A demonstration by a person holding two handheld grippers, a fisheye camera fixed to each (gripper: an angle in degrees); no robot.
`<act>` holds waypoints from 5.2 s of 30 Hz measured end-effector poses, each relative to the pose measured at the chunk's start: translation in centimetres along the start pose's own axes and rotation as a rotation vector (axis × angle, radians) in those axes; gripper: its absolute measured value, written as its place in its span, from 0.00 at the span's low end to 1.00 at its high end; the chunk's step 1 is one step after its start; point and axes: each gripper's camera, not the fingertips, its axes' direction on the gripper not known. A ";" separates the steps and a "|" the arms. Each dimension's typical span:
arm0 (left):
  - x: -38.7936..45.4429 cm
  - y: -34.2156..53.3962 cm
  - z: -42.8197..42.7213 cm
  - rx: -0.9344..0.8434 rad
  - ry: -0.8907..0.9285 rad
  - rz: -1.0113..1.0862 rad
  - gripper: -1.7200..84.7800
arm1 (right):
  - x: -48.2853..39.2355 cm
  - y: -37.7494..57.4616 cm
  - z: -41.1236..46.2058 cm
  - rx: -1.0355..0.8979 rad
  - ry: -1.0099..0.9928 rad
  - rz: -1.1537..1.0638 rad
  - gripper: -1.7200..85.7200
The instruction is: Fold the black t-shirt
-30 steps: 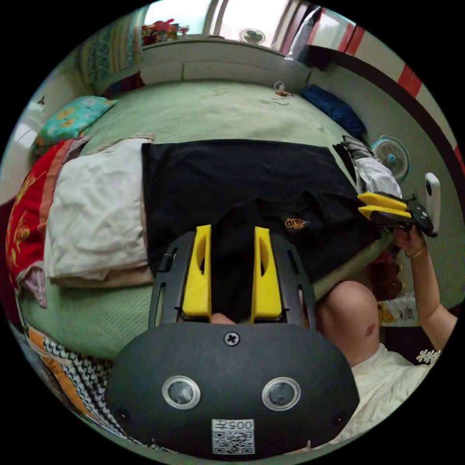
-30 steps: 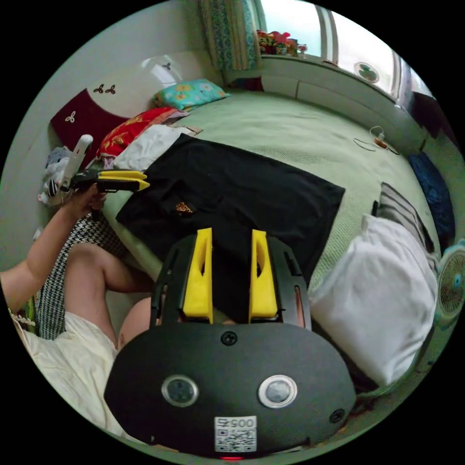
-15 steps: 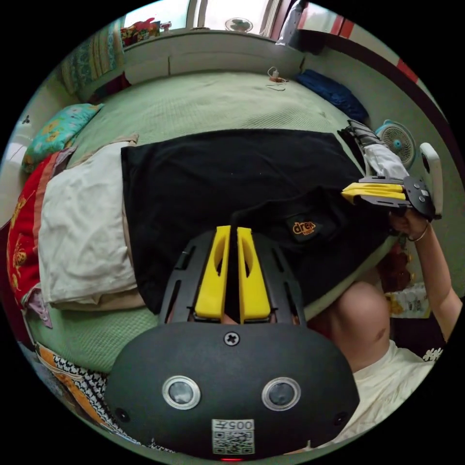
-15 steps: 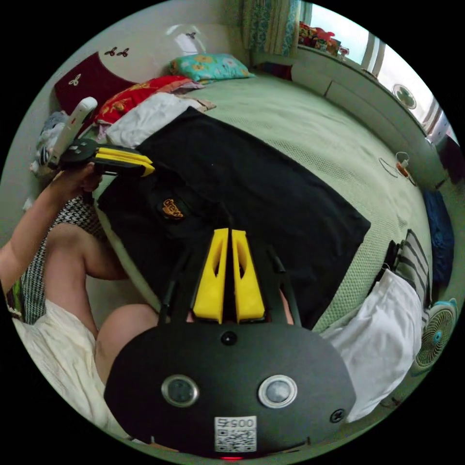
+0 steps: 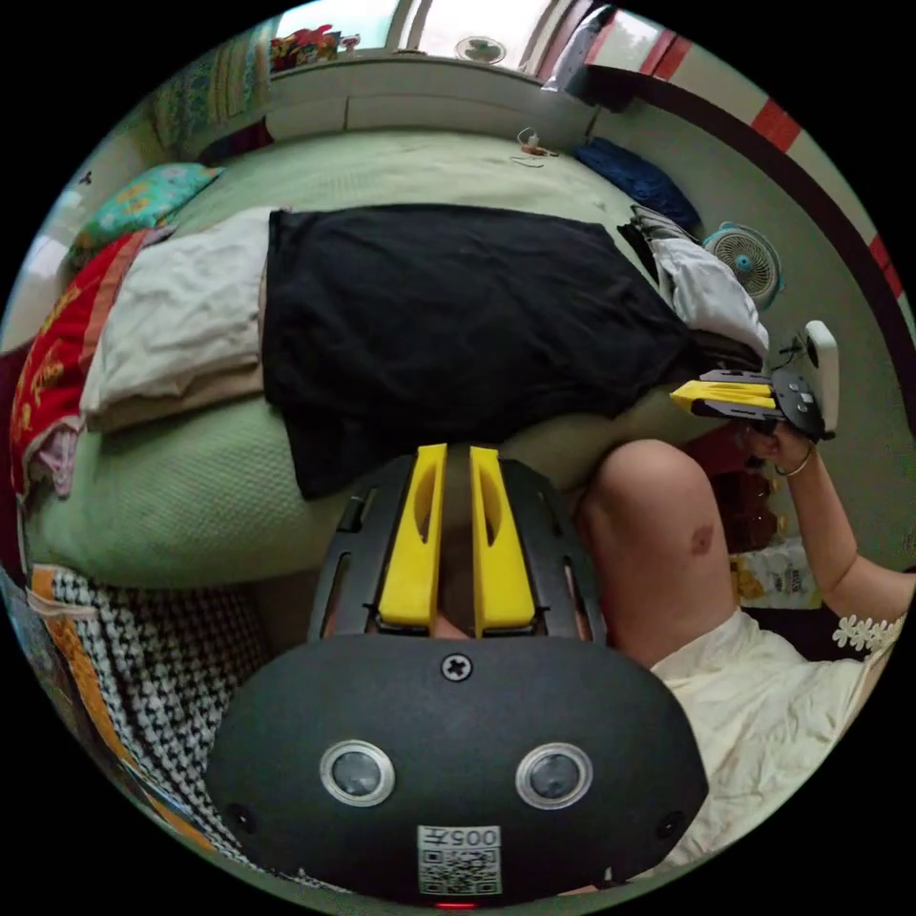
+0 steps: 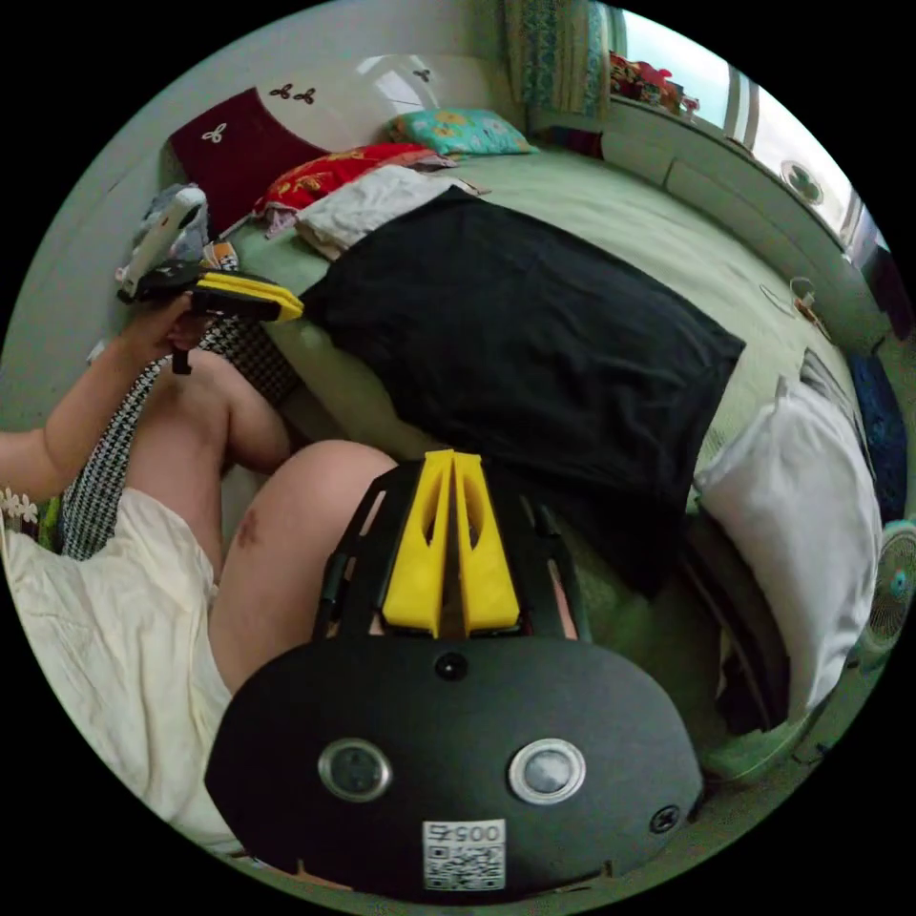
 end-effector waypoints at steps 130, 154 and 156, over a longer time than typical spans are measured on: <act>42.3 -5.5 17.4 0.148 0.067 0.144 0.17 | 56.5 -32.6 24.6 -0.195 -0.117 0.667 0.02; 11.0 2.5 -5.1 0.429 0.303 -0.154 0.09 | 33.5 -53.6 19.1 -0.157 0.023 0.413 0.01; 7.6 3.7 -6.5 0.443 0.299 -0.202 0.09 | 28.8 -57.4 20.2 -0.170 0.021 0.364 0.01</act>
